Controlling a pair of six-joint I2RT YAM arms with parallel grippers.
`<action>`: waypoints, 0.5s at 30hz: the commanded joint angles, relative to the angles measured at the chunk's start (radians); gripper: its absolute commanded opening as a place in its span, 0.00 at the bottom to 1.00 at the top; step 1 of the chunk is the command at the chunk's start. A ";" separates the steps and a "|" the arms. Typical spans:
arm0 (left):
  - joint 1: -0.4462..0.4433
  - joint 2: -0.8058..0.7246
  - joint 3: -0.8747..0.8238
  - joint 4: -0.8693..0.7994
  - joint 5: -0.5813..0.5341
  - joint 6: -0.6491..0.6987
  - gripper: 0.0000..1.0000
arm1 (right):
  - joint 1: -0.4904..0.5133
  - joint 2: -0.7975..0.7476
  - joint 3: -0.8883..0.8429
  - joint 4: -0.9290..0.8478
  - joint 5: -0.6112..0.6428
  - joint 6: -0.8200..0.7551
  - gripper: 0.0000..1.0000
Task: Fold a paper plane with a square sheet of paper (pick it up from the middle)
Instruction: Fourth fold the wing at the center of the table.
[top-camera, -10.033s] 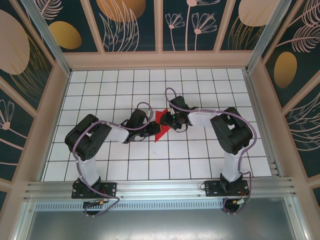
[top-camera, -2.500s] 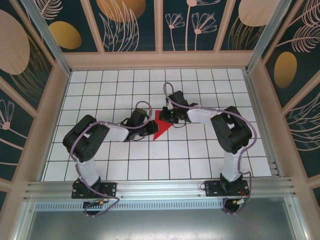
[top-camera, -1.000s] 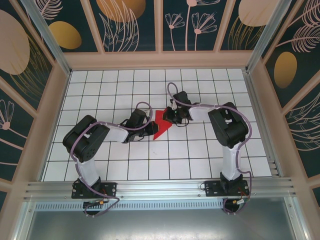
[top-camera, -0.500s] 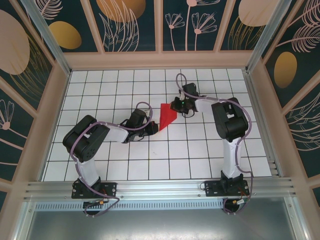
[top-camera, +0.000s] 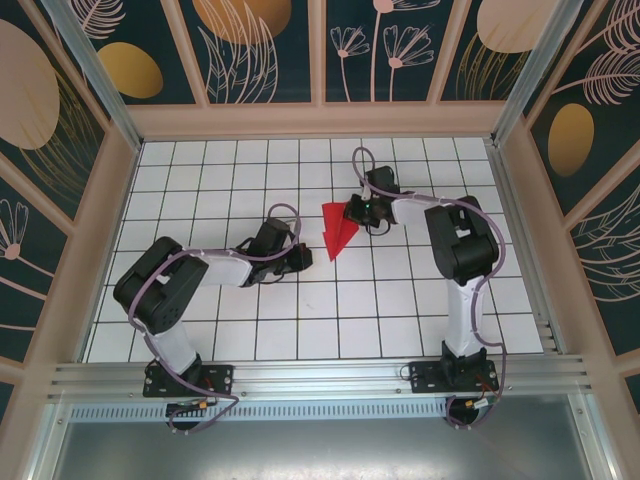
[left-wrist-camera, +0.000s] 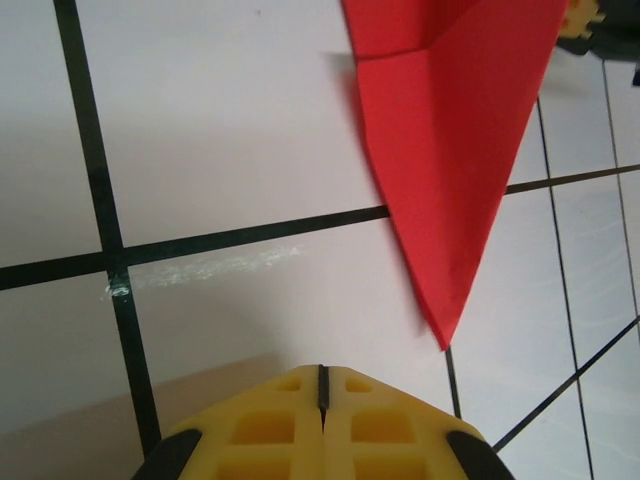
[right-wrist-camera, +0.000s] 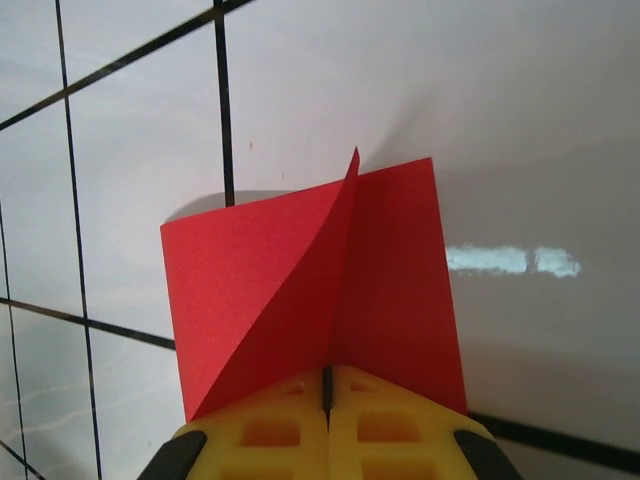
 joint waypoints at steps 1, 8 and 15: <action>0.003 -0.068 -0.017 -0.003 -0.027 0.020 0.05 | 0.010 -0.103 -0.047 0.004 0.014 0.017 0.09; 0.003 -0.106 -0.051 0.127 -0.008 0.015 0.25 | 0.036 -0.183 -0.129 -0.028 0.089 0.042 0.12; 0.004 -0.109 -0.061 0.151 -0.021 0.022 0.35 | 0.049 -0.134 -0.136 -0.026 0.121 0.051 0.13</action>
